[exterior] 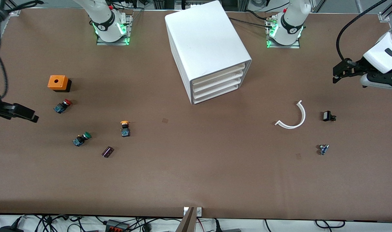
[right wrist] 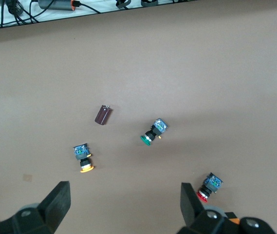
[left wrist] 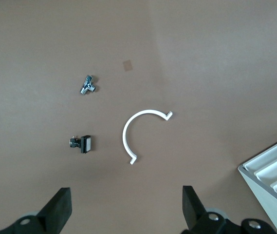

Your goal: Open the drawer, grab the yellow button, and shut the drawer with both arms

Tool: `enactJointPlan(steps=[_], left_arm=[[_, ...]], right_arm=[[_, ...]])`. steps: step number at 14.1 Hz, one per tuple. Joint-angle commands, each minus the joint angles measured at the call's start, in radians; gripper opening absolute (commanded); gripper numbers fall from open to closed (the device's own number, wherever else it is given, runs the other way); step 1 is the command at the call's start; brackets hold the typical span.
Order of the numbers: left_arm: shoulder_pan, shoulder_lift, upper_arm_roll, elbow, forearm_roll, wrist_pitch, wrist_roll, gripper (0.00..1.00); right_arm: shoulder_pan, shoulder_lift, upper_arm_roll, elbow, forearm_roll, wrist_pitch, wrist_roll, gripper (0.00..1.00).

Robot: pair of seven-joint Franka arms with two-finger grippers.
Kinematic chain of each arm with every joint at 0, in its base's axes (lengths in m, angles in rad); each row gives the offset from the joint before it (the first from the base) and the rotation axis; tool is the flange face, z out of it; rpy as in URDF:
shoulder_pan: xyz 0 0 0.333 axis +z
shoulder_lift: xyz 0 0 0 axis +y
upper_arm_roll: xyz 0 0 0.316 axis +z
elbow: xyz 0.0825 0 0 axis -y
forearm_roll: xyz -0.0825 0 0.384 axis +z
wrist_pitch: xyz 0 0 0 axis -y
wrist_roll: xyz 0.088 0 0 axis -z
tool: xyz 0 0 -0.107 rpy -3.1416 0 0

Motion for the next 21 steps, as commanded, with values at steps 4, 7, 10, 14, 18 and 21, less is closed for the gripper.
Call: enactJointPlan(steps=[4,7,10,14,18,21], left_arm=[[-0.003,-0.003,0.002,0.021,-0.013,-0.032,0.012,1.00],[-0.003,-0.003,0.001,0.021,-0.013,-0.032,0.010,1.00],[-0.004,-0.003,-0.001,0.021,-0.013,-0.032,0.010,1.00],[-0.004,-0.003,-0.001,0.022,-0.013,-0.032,0.010,1.00],[-0.004,-0.003,-0.002,0.022,-0.013,-0.032,0.010,1.00],[-0.004,-0.003,-0.002,0.022,-0.013,-0.032,0.009,1.00]], right_arm=[[-0.089,-0.122,0.108,-0.131,-0.094,-0.011,-0.003,1.00],[-0.092,-0.130,0.105,-0.145,-0.123,-0.049,-0.052,1.00],[-0.092,-0.200,0.103,-0.256,-0.123,-0.006,-0.046,1.00],[-0.090,-0.293,0.103,-0.392,-0.130,0.043,-0.049,1.00],[-0.087,-0.296,0.109,-0.386,-0.140,0.029,-0.055,1.00],[-0.086,-0.296,0.115,-0.386,-0.153,0.029,-0.055,1.00]])
